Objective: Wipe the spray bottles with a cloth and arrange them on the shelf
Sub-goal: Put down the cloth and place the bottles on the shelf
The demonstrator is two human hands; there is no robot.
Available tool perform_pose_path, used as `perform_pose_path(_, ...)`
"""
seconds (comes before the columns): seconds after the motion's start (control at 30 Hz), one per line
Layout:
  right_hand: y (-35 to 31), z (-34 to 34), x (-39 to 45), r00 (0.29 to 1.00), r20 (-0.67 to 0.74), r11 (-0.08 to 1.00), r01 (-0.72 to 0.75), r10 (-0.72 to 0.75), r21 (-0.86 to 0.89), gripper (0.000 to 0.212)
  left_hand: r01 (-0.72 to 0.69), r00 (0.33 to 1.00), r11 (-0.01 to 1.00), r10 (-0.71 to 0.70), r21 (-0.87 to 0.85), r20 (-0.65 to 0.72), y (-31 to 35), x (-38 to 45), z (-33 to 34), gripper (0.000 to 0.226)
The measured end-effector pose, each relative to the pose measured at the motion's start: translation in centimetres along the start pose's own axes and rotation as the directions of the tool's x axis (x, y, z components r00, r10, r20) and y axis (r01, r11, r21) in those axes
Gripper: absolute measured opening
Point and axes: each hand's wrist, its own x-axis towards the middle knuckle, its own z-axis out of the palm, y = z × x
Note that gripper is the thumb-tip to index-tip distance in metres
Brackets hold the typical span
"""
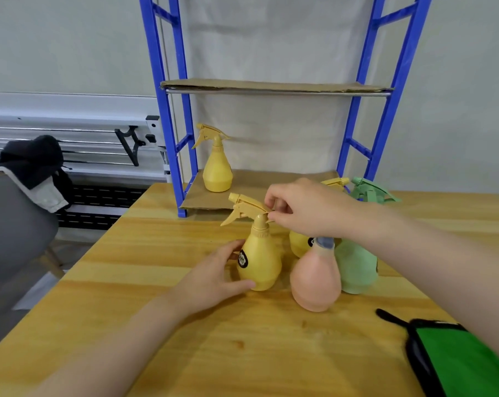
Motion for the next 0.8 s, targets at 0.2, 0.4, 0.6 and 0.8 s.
perform_pose_path(0.2,0.4,0.5,0.7,1.000,-0.007,1.000,0.013,-0.013,-0.010,0.015,0.010,0.995,0.999,-0.006,0.048,-0.095,0.7,0.5,0.6,0.085)
perform_pose_path(0.4,1.7,-2.1,3.9,0.996,-0.094,0.999,-0.010,0.007,-0.038,0.020,0.017,0.978,0.999,-0.024,-0.037,-0.209,1.5,4.5,-1.0,0.083)
perform_pose_path(0.6,5.4,-4.6,9.0,0.977,-0.194,0.989,-0.109,0.088,-0.098,0.020,-0.018,0.975,0.997,0.001,-0.075,-0.222,3.3,11.7,-3.7,0.079)
perform_pose_path(0.8,9.9,-3.5,13.7,0.960,-0.214,0.974,-0.207,0.182,-0.097,0.023,0.014,0.972,0.996,-0.034,-0.086,-0.232,2.6,18.6,-3.4,0.072)
